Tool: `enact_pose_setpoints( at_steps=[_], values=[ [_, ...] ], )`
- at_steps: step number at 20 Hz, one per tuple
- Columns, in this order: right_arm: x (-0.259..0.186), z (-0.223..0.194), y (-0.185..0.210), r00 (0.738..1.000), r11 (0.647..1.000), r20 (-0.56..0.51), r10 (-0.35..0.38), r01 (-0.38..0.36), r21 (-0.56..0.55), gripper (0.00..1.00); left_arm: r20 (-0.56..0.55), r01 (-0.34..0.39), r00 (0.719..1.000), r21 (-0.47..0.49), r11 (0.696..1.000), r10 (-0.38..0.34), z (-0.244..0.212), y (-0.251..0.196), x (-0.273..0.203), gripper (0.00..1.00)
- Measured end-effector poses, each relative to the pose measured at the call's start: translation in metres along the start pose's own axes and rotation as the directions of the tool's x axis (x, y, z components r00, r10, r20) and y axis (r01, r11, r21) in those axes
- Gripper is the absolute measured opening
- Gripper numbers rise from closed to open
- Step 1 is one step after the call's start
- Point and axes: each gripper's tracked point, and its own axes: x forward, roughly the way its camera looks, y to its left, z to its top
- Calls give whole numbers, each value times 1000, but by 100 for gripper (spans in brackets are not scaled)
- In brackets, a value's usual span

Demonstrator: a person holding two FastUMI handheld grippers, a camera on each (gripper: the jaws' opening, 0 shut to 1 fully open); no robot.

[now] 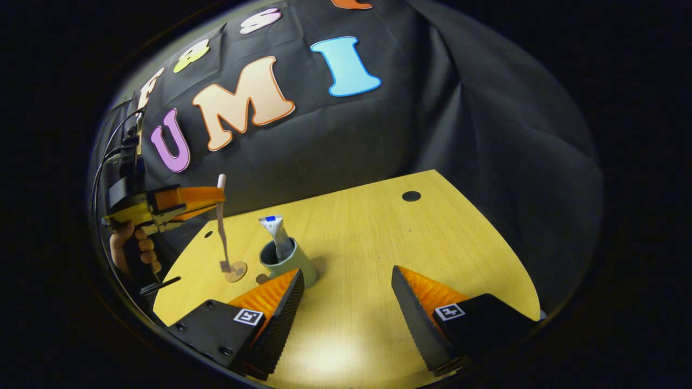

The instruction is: Put the toothbrush and toothpaste on the desktop into the cup, then pick up the cup and place it on the coaster on the desktop.

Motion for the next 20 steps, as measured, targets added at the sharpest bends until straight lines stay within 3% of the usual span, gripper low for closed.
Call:
enact_pose_setpoints(
  at_steps=[3, 6, 9, 10, 11, 16, 17, 19, 20],
  values=[
    [-10, -7, -17, 1000, 1000, -14, -26, 26, 3, 99, 18, -24, 1000, -42, 999, 24, -10, 1, 26, 0],
    [-16, -13, -33, 998, 999, -27, -53, 53, 12, 99, 58, -112, 992, -53, 992, 115, -16, 20, 43, 0],
    [-20, -16, -47, 996, 997, -39, -77, 78, 12, 99, 59, -148, 987, -61, 987, 151, -37, 25, 51, 0],
    [-21, -16, -48, 996, 997, -41, -79, 80, 11, 94, 49, -155, 986, -57, 986, 157, -45, 25, 52, 0],
    [-20, -16, -50, 996, 997, -41, -80, 81, 10, 99, 38, -159, 986, -51, 986, 161, -51, 26, 52, 0],
    [-7, -5, -38, 998, 999, -41, -49, 49, -2, 99, 27, -150, 988, -38, 988, 151, -60, 13, 36, 0],
    [-3, -4, -32, 999, 999, -39, -37, 37, -4, 94, 25, -144, 989, -25, 989, 145, -62, 10, 30, 1],
    [2, -2, -22, 999, 1000, -39, -14, 14, -1, 99, 26, -133, 991, -3, 991, 133, -65, 4, 16, 2],
    [5, -2, -16, 999, 1000, -44, 2, -1, 2, 95, 18, -134, 991, 9, 991, 134, -69, 3, 10, 3]
  ],
)
